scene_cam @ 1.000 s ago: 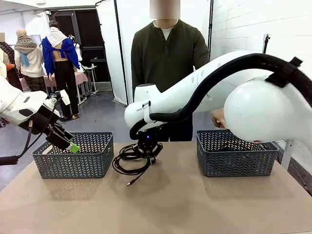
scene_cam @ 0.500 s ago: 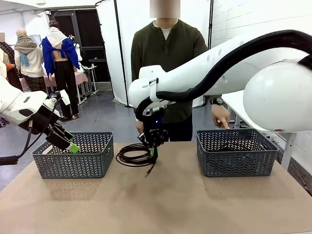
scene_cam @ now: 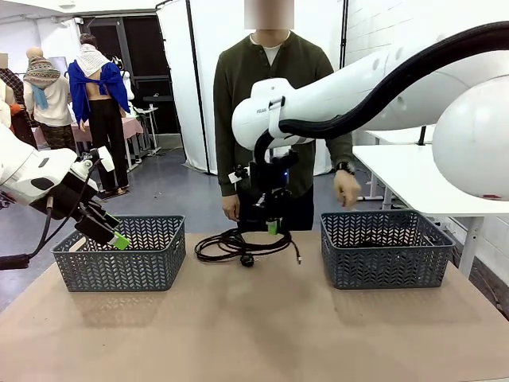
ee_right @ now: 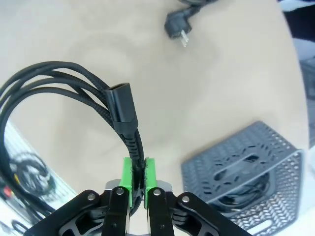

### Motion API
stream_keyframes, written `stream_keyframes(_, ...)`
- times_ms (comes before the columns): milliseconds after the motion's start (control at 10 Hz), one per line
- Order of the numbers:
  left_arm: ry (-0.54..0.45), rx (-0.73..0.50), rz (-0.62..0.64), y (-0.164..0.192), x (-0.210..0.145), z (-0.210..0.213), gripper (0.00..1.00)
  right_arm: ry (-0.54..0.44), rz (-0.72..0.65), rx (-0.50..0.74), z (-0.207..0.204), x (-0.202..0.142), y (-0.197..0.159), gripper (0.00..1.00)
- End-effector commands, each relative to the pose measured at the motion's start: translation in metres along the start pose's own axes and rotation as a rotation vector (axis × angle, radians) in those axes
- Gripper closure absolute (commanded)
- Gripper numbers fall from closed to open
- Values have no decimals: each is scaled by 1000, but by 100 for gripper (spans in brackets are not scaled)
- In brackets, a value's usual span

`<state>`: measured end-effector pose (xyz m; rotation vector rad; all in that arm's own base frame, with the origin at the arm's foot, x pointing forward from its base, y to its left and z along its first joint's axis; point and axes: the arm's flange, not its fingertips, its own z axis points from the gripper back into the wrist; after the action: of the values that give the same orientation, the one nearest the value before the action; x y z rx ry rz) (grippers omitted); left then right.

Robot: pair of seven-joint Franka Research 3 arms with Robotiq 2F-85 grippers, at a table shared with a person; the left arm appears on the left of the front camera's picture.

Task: Organize the cables according to human instructions.
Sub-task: Pick up a bundle of cables and place it in the basket indicated by the human.

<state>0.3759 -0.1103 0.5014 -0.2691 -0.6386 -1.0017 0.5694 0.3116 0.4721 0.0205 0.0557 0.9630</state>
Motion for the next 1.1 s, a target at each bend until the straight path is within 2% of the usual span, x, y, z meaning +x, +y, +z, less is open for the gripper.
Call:
stream_keyframes(0,-14,-17,-14,3,-4,-1,0,43,159,27,4,-25,-7,100)
stream_keyframes(200,-14,-17,-14,3,-4,-1,0,62,184,18,8,-31,-7,100)
stream_keyframes(300,-14,-17,-14,3,-4,-1,0,55,106,61,7,-34,-5,100)
stream_keyframes(400,-14,-17,-14,3,-4,-1,0,50,176,25,9,-23,-13,100)
stream_keyframes(1000,-14,-17,-14,3,-4,-1,0,57,171,33,10,-23,-11,100)
